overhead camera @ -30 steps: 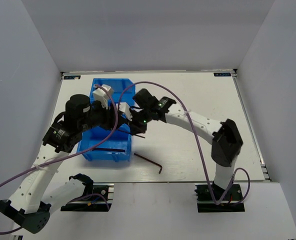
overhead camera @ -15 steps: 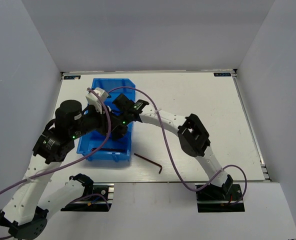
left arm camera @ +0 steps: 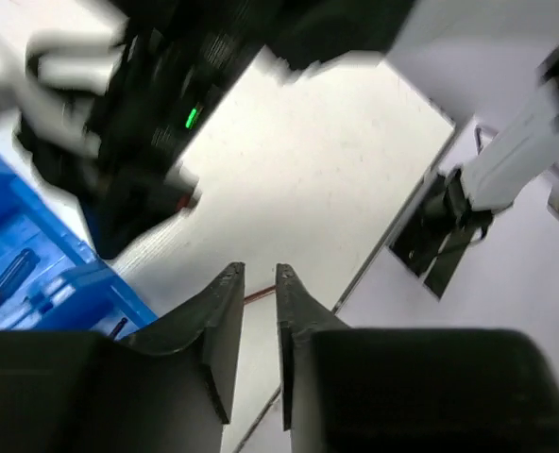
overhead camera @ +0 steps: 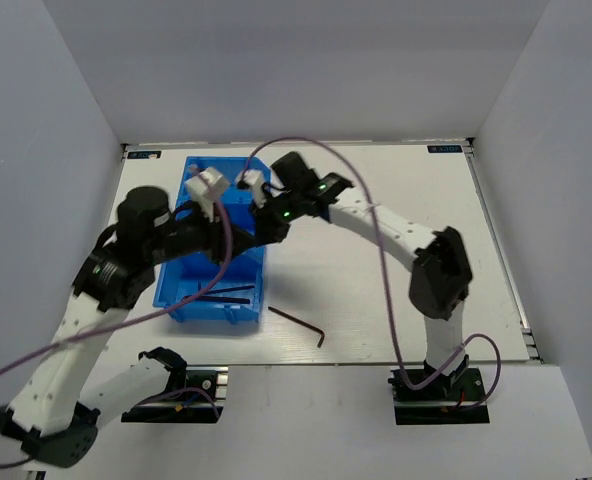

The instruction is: Sort the tools into containers

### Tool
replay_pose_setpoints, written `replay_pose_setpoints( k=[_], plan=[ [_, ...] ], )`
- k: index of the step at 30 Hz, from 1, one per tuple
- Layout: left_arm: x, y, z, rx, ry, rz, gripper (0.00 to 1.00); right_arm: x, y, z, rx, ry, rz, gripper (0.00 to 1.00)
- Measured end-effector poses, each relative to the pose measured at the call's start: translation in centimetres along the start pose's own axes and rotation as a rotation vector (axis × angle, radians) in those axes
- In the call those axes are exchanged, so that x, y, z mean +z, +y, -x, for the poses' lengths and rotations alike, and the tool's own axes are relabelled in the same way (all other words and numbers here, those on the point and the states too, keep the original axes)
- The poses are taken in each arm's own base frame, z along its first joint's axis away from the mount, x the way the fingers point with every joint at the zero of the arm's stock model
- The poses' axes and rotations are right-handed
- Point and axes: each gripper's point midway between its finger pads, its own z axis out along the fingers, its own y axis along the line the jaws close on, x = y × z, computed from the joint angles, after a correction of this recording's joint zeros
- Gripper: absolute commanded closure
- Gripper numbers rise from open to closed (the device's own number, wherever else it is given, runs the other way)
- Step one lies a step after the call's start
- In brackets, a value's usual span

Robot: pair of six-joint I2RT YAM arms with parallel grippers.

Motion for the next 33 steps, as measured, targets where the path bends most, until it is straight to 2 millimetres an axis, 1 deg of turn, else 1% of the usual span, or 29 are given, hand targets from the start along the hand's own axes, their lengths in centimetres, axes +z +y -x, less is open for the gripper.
replay_pose_setpoints(
  k=[2, 3, 5, 6, 7, 8, 9, 10, 11, 12, 13, 14, 15, 16, 18, 19, 21, 23, 25, 27, 30, 33],
  plan=[
    [2.1, 0.3, -0.6, 0.012, 0.076, -0.047, 0.77, -4.0, -1.6, 0.1, 0.013, -0.031, -0.09, 1.0],
    [3.2, 0.5, -1.1, 0.018, 0.114, -0.066, 0.82, -5.9, -2.6, -0.3, 0.028, -0.039, -0.136, 1.0],
    [5.6, 1.6, -2.9, 0.021, 0.21, -0.089, 0.86, -10.0, -5.1, -2.0, 0.087, -0.042, -0.218, 1.0],
    [6.8, 2.1, -4.2, 0.02, 0.266, -0.1, 0.91, -12.3, -6.9, -3.7, 0.133, -0.034, -0.263, 0.97],
    [7.9, 2.6, -5.6, 0.019, 0.322, -0.11, 0.91, -14.3, -8.8, -5.7, 0.195, -0.02, -0.305, 0.63],
    [9.0, 3.0, -7.0, 0.024, 0.376, -0.122, 0.91, -16.0, -10.3, -8.0, 0.265, -0.001, -0.333, 0.55],
    [10.0, 3.2, -8.5, 0.032, 0.435, -0.136, 0.91, -17.4, -11.6, -10.7, 0.326, 0.023, -0.356, 0.5],
    [10.9, 3.3, -9.9, 0.045, 0.482, -0.146, 0.87, -18.7, -12.4, -13.4, 0.398, 0.049, -0.369, 0.47],
    [11.6, 3.2, -11.2, 0.061, 0.526, -0.158, 0.81, -19.5, -12.6, -16.0, 0.463, 0.077, -0.37, 0.37],
    [12.4, 3.1, -12.7, 0.08, 0.577, -0.173, 0.73, -20.2, -12.3, -18.6, 0.526, 0.106, -0.363, 0.37],
    [13.2, 2.9, -14.2, 0.1, 0.627, -0.187, 0.59, -20.5, -11.6, -20.6, 0.566, 0.129, -0.352, 0.37],
    [13.8, 2.6, -15.6, 0.12, 0.67, -0.201, 0.56, -20.6, -10.4, -22.1, 0.597, 0.151, -0.332, 0.37],
    [14.4, 2.2, -17.2, 0.144, 0.725, -0.216, 0.53, -20.7, -9.2, -23.0, 0.613, 0.163, -0.315, 0.37],
    [14.9, 1.9, -18.6, 0.167, 0.772, -0.226, 0.52, -20.7, -8.0, -23.4, 0.619, 0.164, -0.298, 0.37],
    [16.0, 1.2, -21.5, 0.234, 0.864, -0.247, 0.51, -21.2, -6.5, -23.1, 0.606, 0.139, -0.285, 0.37],
    [16.3, 0.8, -23.1, 0.271, 0.908, -0.254, 0.5, -21.5, -6.2, -22.6, 0.592, 0.118, -0.282, 0.37],
    [16.4, 0.5, -25.6, 0.336, 0.985, -0.253, 0.5, -22.1, -5.9, -21.6, 0.573, 0.069, -0.28, 0.37],
    [16.1, 0.1, -27.5, 0.398, 1.036, -0.252, 0.49, -22.4, -5.9, -21.3, 0.582, 0.04, -0.269, 0.37],
    [15.5, 0.3, -28.5, 0.452, 1.071, -0.239, 0.49, -22.5, -6.0, -21.4, 0.595, 0.025, -0.26, 0.37],
    [15.3, 0.7, -28.9, 0.486, 1.082, -0.221, 0.49, -22.4, -5.9, -21.6, 0.609, 0.014, -0.248, 0.37],
    [15.5, 1.4, -29.0, 0.527, 1.083, -0.194, 0.49, -22.5, -5.9, -21.5, 0.621, -0.003, -0.234, 0.37],
    [16.1, 2.0, -29.5, 0.553, 1.084, -0.176, 0.49, -22.5, -5.9, -21.4, 0.631, -0.017, -0.222, 0.37]
  ],
)
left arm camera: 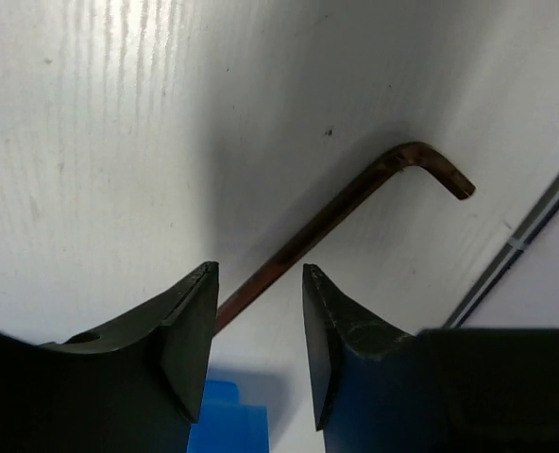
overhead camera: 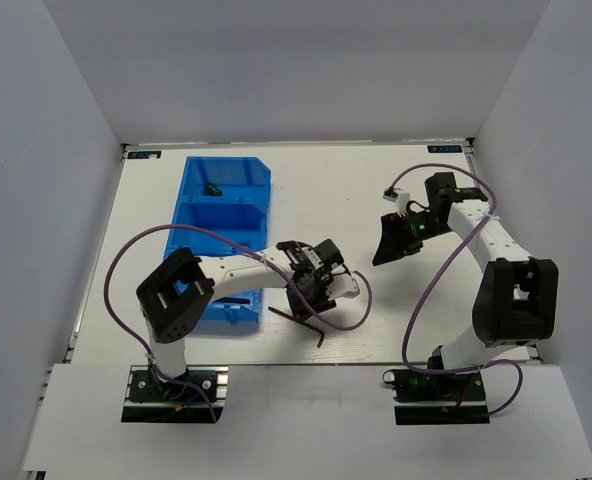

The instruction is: Sort the tools into containers

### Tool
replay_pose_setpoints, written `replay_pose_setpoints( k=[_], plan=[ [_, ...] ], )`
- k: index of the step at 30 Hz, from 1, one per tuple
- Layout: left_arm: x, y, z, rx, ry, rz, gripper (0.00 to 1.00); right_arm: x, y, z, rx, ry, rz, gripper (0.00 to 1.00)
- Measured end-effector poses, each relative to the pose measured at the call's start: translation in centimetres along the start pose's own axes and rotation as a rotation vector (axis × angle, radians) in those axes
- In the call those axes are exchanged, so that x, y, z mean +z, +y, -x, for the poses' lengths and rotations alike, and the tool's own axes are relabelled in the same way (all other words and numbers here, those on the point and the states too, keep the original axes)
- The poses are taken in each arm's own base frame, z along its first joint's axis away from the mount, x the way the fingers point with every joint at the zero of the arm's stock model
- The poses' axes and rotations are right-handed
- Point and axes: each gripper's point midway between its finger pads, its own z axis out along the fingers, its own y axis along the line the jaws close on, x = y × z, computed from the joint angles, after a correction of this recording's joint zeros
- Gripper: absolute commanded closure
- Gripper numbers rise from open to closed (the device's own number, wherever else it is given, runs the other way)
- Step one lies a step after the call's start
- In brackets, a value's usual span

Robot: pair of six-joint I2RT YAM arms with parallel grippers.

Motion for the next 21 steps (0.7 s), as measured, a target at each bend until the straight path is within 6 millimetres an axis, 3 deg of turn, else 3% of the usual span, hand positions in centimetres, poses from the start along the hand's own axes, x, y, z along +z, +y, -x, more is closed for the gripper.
replay_pose_setpoints(
  k=[5, 15, 19, 21],
  plan=[
    [2.2, -0.5, -0.8, 0.023, 0.051, -0.005, 0.49, -0.2, 0.1, 0.2, 0.013, -0.018, 0.017, 0.36],
    [2.4, -1.1, -0.5, 0.056, 0.051, -0.006, 0.49, -0.8, -0.4, 0.3, 0.04, -0.046, 0.025, 0.36],
    [2.7, -0.9, -0.5, 0.061, 0.059, 0.021, 0.56, -0.9, -0.3, 0.4, 0.045, -0.055, 0.033, 0.36],
    [2.8, -0.7, -0.6, 0.06, 0.067, 0.044, 0.76, -0.9, -0.3, 0.3, 0.05, -0.059, 0.038, 0.36]
  ],
)
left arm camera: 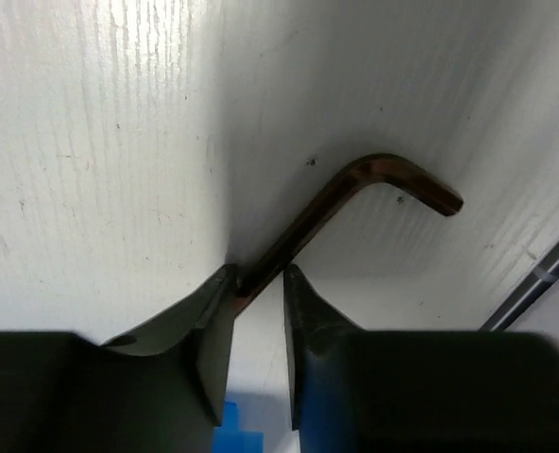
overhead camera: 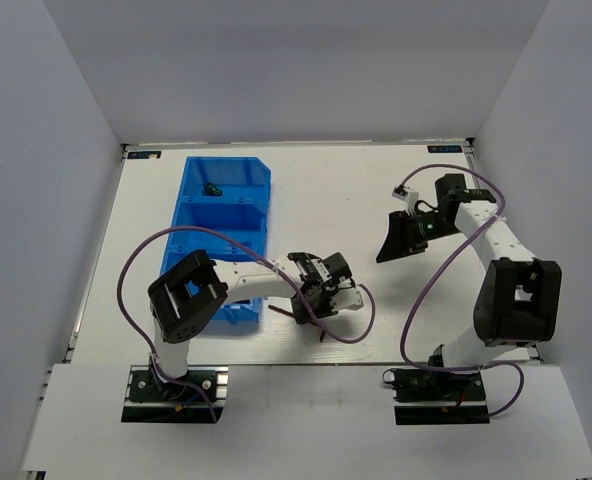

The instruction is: Sort the tools into containers

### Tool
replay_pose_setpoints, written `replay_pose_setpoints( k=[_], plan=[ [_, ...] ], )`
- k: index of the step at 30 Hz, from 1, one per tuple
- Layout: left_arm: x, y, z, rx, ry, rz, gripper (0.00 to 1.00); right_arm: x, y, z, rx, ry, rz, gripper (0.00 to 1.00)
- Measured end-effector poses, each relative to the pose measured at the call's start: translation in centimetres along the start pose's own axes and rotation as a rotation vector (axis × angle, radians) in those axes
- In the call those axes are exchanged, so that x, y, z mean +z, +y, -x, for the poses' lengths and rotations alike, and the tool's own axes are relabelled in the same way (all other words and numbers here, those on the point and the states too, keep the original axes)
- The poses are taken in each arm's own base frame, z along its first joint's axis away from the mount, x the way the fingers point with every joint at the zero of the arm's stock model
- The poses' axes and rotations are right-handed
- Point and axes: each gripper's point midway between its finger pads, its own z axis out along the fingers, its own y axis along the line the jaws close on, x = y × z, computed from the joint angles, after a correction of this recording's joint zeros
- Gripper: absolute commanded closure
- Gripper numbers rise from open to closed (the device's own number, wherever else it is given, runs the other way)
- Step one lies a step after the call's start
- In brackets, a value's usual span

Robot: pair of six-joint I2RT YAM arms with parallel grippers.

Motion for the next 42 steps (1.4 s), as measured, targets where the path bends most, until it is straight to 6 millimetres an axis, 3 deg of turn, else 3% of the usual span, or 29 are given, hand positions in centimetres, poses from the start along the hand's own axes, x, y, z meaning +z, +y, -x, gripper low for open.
replay_pose_setpoints(
  k=[2, 6, 11, 18, 22, 25, 27, 31, 34, 38, 42],
  plan=[
    [0.2, 0.0, 0.0, -0.001, -0.001, 0.009, 0.88, 0.0, 0.0, -0.1, 0.007, -0.004, 0.007, 0.36],
    [0.4, 0.0, -0.2, -0.009, -0.003, 0.023, 1.0, -0.2, 0.5, -0.5, 0.011, -0.011, 0.016, 0.36],
    [0.3, 0.2, -0.1, -0.016, 0.0, 0.049, 1.0, -1.1, 0.7, -0.7, 0.02, -0.05, 0.016, 0.36],
    [-0.7, 2.1, 2.4, -0.077, -0.053, 0.107, 1.0, -1.8, 0.6, -0.5, 0.024, -0.08, 0.012, 0.36],
    [-3.8, 4.8, 6.0, -0.115, -0.168, 0.19, 1.0, -1.8, 0.6, -0.6, 0.021, -0.084, 0.018, 0.36],
    [-7.0, 7.1, 6.5, -0.162, -0.253, 0.256, 1.0, -1.8, 0.5, -0.9, 0.025, -0.085, 0.02, 0.36],
    [-9.3, 8.8, 5.5, -0.212, -0.3, 0.306, 1.0, -1.9, 0.4, -1.0, 0.028, -0.085, 0.02, 0.36],
    [-14.1, 11.7, 1.3, -0.338, -0.363, 0.429, 1.0, -1.8, 0.3, -1.4, 0.032, -0.083, 0.024, 0.36],
    [-16.1, 12.5, -1.8, -0.408, -0.379, 0.501, 1.0, -1.8, 0.3, -1.6, 0.032, -0.084, 0.028, 0.36],
    [-15.9, 12.5, -5.4, -0.463, -0.35, 0.535, 1.0, -1.8, 0.4, -1.6, 0.033, -0.089, 0.037, 0.36],
    [-13.5, 11.8, -8.5, -0.509, -0.276, 0.516, 1.0, -1.8, 0.4, -1.5, 0.035, -0.093, 0.038, 0.36]
  ],
)
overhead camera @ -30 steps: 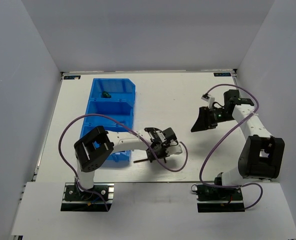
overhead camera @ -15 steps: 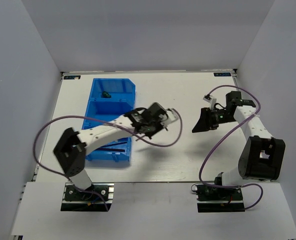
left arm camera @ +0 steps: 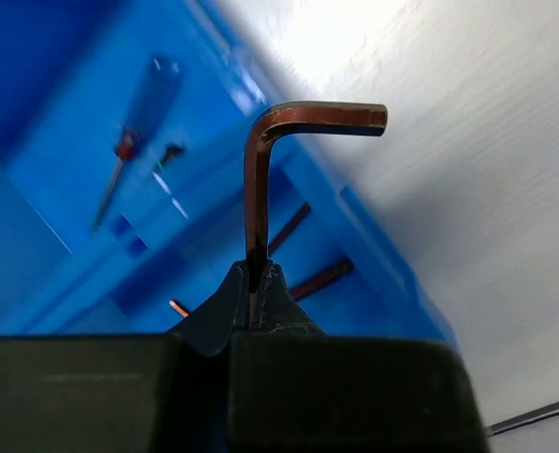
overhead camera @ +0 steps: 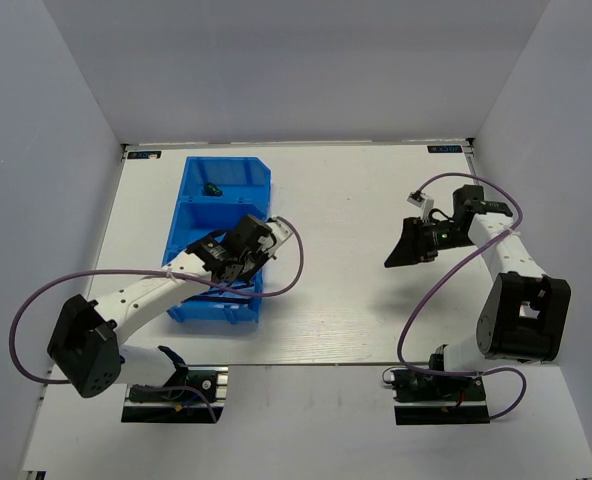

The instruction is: Sort the tools into containers

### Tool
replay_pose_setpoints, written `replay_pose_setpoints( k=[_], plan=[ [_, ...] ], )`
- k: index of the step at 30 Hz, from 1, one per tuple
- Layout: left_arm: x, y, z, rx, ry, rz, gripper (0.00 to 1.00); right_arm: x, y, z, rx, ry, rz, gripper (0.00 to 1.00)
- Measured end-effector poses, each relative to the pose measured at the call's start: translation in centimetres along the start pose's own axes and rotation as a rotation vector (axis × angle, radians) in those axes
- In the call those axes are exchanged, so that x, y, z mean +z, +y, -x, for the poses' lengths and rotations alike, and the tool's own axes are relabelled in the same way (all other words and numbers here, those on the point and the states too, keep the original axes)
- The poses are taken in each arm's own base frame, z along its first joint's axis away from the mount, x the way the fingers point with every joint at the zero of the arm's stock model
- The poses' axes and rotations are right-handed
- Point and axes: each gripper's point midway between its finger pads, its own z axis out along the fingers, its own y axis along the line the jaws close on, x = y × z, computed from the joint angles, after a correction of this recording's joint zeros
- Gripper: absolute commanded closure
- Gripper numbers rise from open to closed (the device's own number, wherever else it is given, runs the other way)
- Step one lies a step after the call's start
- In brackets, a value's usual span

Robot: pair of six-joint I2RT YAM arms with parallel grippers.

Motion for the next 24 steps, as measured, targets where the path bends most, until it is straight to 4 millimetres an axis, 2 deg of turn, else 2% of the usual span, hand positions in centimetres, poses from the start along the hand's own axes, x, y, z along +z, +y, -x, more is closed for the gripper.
replay_pose_setpoints(
  k=[5, 6, 9, 11, 13, 14, 15, 20, 22, 24],
  plan=[
    [0.6, 0.0, -4.3, -0.03, 0.095, 0.012, 1.0, 0.0, 0.2, 0.0, 0.0, 0.0, 0.008, 0.34],
    [0.5, 0.3, -4.7, -0.04, 0.1, 0.025, 1.0, 0.0, 0.2, -0.1, 0.001, 0.001, 0.01, 0.25],
    [-0.1, 1.4, -4.9, -0.082, 0.09, 0.07, 0.98, 0.0, 0.4, -0.2, -0.004, 0.003, 0.023, 0.24],
    [-0.4, 2.0, -4.7, -0.109, 0.073, 0.091, 0.77, 0.0, 0.6, -0.3, -0.004, 0.006, 0.031, 0.22],
    [-0.8, 2.5, -4.6, -0.125, 0.061, 0.106, 0.36, 0.0, 0.7, -0.4, -0.004, 0.008, 0.034, 0.2],
    [-0.9, 2.6, -4.6, -0.131, 0.057, 0.112, 0.12, 0.0, 0.7, -0.4, -0.007, 0.007, 0.035, 0.09],
    [-1.0, 2.7, -4.5, -0.145, 0.05, 0.118, 0.05, 0.0, 0.8, -0.4, -0.004, 0.009, 0.037, 0.09],
    [-1.7, 3.0, -4.0, -0.196, 0.027, 0.129, 0.0, -0.1, 0.8, -0.7, -0.015, 0.019, 0.04, 0.09],
    [-2.3, 3.2, -3.1, -0.212, 0.002, 0.127, 0.0, -0.1, 0.6, -0.8, -0.02, 0.024, 0.028, 0.09],
    [-3.4, 3.4, -1.2, -0.231, -0.061, 0.11, 0.0, -0.1, -0.1, -0.8, -0.034, 0.031, -0.005, 0.09]
  ],
)
